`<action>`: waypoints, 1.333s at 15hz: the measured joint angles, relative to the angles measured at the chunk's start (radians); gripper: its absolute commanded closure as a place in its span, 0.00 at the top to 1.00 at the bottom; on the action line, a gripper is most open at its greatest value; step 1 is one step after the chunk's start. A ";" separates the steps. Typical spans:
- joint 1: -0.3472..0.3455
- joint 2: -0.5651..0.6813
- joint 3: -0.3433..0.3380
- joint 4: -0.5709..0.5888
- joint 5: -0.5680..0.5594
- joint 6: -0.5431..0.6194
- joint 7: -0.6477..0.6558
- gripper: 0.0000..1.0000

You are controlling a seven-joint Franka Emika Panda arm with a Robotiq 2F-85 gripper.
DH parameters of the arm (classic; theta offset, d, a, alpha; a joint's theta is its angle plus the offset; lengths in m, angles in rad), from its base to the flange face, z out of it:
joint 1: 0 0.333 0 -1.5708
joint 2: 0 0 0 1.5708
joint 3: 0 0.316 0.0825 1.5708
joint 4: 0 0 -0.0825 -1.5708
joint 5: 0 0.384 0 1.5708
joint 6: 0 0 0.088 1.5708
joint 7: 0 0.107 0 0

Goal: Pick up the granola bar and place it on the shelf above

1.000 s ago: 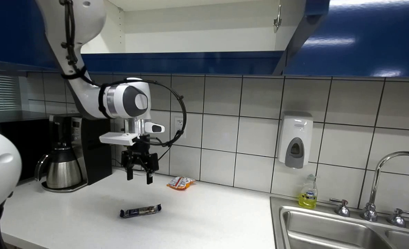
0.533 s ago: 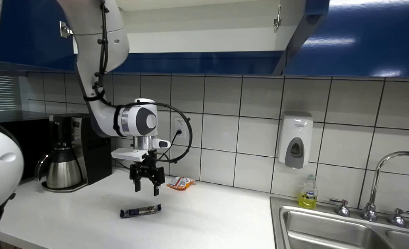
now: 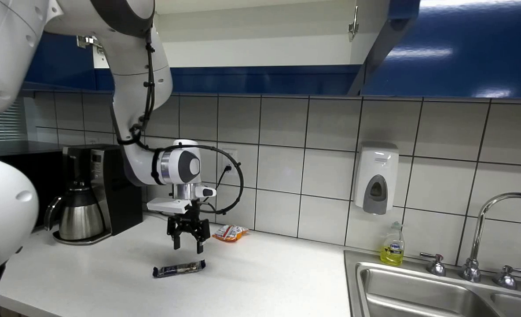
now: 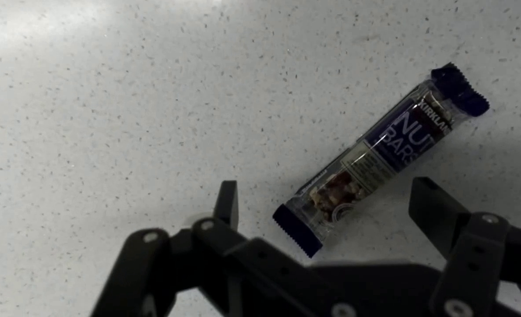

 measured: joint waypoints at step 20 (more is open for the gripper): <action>0.036 0.052 -0.014 0.039 0.001 0.000 0.000 1.00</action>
